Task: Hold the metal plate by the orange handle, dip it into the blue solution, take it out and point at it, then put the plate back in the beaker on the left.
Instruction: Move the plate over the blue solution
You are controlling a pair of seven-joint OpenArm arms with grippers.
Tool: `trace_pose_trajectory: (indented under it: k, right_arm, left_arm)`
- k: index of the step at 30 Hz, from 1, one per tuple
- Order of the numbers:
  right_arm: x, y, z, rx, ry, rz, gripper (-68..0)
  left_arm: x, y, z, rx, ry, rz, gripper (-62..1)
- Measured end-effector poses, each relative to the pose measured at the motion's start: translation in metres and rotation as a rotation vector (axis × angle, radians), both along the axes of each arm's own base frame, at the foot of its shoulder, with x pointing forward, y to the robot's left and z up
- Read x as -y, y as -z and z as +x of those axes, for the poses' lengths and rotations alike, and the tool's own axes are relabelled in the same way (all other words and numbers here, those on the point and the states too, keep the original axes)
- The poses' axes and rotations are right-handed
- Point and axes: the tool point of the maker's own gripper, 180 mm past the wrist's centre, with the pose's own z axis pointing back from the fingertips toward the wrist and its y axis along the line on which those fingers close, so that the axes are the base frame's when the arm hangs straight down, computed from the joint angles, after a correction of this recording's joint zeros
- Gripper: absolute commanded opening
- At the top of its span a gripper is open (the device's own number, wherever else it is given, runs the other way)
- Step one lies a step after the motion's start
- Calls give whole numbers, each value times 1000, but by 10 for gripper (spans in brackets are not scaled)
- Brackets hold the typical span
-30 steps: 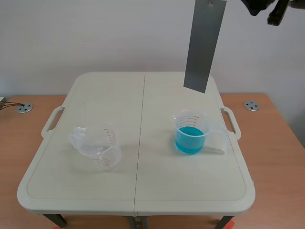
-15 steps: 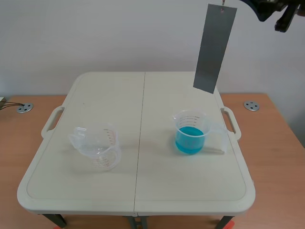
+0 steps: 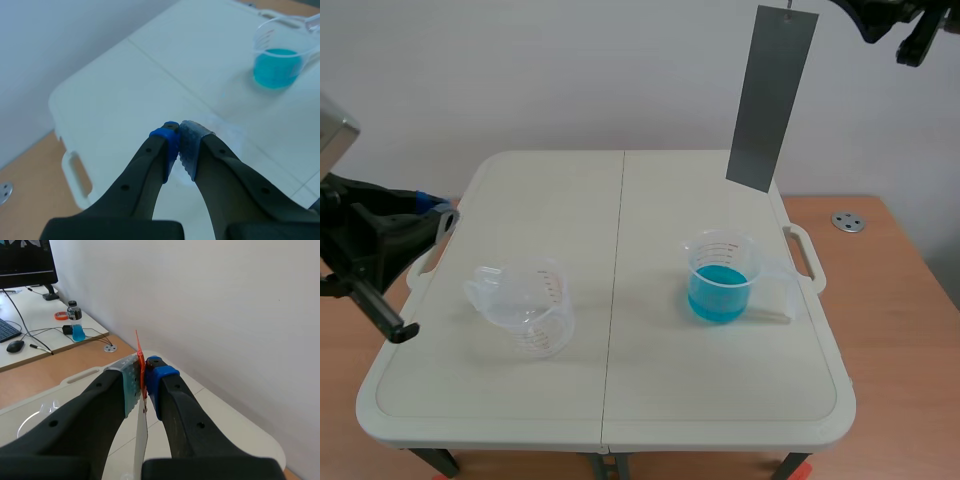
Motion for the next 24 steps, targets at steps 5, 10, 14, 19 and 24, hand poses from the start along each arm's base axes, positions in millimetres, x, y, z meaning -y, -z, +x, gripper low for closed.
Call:
trace_pose_trajectory:
  k: [5,10,14,19,24]
  right_arm:
    - [-1,-1,0,2,-2,5,-662]
    - [-7,3,-2,-7,-21,1,-662]
    - [-6,2,-2,-6,-20,3,-662]
    - [-6,2,-2,-6,-20,3,-662]
    - [-6,3,-2,-6,-19,1,-662]
  left_arm:
    - [39,-19,14,54,66,-72,-575]
    - [81,-22,20,62,135,-77,-575]
    - [111,-14,28,59,177,-81,-575]
    - [139,12,42,13,201,-65,-575]
    - [162,25,52,5,225,-54,-575]
